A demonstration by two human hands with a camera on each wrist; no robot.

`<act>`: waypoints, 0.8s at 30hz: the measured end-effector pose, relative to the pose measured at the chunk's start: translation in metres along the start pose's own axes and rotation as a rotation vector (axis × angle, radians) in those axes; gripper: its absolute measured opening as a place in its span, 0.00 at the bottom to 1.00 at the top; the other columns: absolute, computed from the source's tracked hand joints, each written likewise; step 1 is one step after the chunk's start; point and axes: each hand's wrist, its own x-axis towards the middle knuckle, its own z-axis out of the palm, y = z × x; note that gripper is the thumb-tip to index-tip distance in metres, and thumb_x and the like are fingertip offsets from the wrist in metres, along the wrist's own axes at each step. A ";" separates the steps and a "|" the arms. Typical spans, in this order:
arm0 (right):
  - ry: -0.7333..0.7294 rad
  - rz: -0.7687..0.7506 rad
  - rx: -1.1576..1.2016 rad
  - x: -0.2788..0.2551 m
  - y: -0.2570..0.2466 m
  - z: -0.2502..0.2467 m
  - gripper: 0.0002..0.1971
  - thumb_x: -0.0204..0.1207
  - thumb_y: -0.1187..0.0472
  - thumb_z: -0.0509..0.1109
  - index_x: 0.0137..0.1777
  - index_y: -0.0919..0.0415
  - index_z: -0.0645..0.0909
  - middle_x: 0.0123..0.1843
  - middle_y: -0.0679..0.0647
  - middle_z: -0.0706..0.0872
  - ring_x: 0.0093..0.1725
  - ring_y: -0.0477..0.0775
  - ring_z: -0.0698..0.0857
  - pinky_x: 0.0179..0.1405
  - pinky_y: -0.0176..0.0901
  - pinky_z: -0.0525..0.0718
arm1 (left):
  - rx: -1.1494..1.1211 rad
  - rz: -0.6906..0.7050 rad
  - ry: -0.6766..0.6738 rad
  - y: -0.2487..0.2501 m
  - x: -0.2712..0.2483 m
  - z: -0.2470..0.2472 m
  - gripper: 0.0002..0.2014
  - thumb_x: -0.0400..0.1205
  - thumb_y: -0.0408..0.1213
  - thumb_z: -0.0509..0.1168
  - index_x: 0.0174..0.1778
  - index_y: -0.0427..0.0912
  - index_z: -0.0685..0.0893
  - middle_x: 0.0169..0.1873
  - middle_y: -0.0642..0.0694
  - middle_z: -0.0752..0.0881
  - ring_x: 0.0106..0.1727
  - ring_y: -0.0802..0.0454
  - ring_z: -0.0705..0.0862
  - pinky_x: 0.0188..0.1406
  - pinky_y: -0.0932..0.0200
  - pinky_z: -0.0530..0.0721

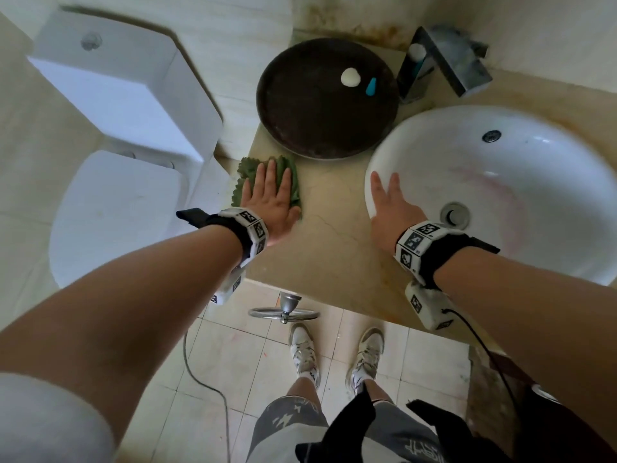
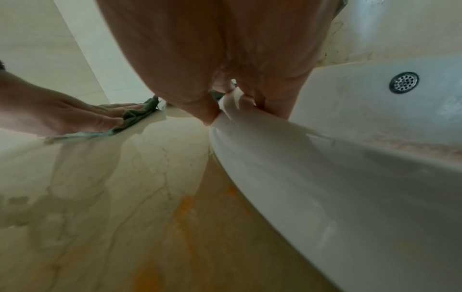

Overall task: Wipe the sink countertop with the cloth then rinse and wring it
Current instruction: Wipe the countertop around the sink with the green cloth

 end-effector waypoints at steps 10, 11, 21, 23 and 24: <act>0.005 -0.008 -0.008 0.000 0.001 0.001 0.45 0.79 0.67 0.58 0.82 0.42 0.29 0.85 0.56 0.30 0.37 0.62 0.78 0.34 0.45 0.75 | 0.062 0.203 -0.117 0.072 -0.018 0.000 0.40 0.83 0.58 0.48 0.83 0.49 0.32 0.81 0.41 0.28 0.82 0.41 0.28 0.79 0.36 0.34; 0.006 -0.013 -0.007 -0.001 0.000 0.001 0.45 0.79 0.67 0.59 0.82 0.42 0.29 0.85 0.56 0.30 0.40 0.63 0.80 0.36 0.46 0.76 | 0.101 0.283 -0.118 0.084 -0.033 0.008 0.40 0.83 0.58 0.49 0.83 0.49 0.33 0.82 0.40 0.28 0.82 0.40 0.28 0.78 0.35 0.33; 0.006 -0.035 0.006 0.000 0.004 0.001 0.43 0.81 0.65 0.58 0.83 0.44 0.30 0.85 0.57 0.31 0.47 0.65 0.85 0.39 0.47 0.80 | 0.153 0.349 -0.075 0.040 -0.056 0.032 0.37 0.85 0.58 0.46 0.83 0.51 0.32 0.82 0.43 0.30 0.82 0.44 0.29 0.81 0.41 0.35; 0.009 -0.035 0.008 0.000 0.003 0.002 0.43 0.81 0.66 0.58 0.83 0.44 0.30 0.85 0.57 0.31 0.40 0.62 0.81 0.35 0.45 0.77 | 0.130 0.240 -0.058 0.017 -0.044 0.025 0.37 0.85 0.59 0.44 0.82 0.51 0.30 0.82 0.44 0.29 0.82 0.44 0.28 0.82 0.41 0.36; 0.006 -0.035 0.004 0.001 0.003 0.002 0.43 0.81 0.66 0.57 0.83 0.44 0.30 0.85 0.57 0.31 0.38 0.62 0.80 0.34 0.45 0.76 | 0.105 0.187 -0.046 0.008 -0.038 0.021 0.37 0.84 0.59 0.44 0.82 0.51 0.30 0.82 0.44 0.28 0.82 0.45 0.28 0.82 0.41 0.36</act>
